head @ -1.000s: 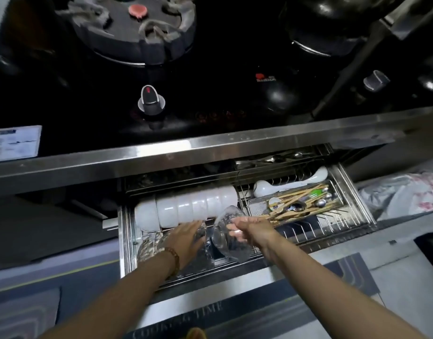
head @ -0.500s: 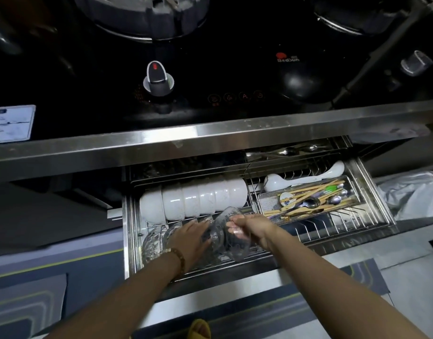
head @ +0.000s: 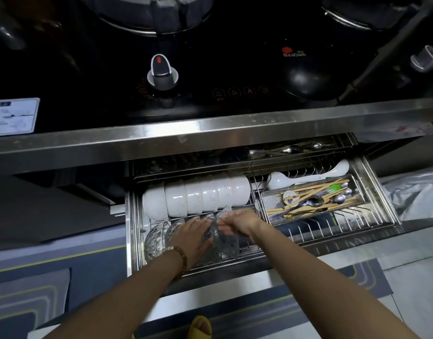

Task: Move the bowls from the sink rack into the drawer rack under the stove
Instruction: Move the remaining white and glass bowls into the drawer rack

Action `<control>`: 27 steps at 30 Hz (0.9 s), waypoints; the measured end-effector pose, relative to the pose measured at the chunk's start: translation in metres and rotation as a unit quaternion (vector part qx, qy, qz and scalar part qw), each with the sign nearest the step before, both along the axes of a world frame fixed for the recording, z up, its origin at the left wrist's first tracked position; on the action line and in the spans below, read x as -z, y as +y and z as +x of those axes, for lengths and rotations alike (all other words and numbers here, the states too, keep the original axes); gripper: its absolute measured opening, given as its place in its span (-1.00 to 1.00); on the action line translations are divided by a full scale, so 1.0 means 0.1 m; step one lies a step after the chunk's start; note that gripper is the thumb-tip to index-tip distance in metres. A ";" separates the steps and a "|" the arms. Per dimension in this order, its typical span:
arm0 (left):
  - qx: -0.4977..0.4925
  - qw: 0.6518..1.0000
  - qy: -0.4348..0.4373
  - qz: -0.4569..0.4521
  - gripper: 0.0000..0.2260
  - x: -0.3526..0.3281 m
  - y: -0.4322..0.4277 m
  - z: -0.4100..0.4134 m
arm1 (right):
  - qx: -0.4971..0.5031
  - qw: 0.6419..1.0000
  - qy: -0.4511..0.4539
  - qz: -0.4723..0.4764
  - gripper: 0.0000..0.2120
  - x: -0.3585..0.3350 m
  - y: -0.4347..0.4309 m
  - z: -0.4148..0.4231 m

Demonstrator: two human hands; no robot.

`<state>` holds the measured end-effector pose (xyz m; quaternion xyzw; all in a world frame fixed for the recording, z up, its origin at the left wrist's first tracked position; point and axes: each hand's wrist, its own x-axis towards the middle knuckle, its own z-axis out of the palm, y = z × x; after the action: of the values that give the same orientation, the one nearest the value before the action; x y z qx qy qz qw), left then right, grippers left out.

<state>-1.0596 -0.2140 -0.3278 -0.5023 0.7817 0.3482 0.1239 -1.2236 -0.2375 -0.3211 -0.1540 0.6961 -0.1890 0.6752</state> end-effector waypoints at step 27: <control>-0.052 0.996 0.077 0.003 -0.24 -0.69 0.25 0.52 | -0.285 0.870 0.269 -0.299 -0.57 -0.77 0.92 0.00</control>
<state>-1.0075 -0.1888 -0.2583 -0.5137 0.7606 0.3941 0.0465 -1.2239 -0.1453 -0.2440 -0.5852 0.6868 -0.1390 0.4082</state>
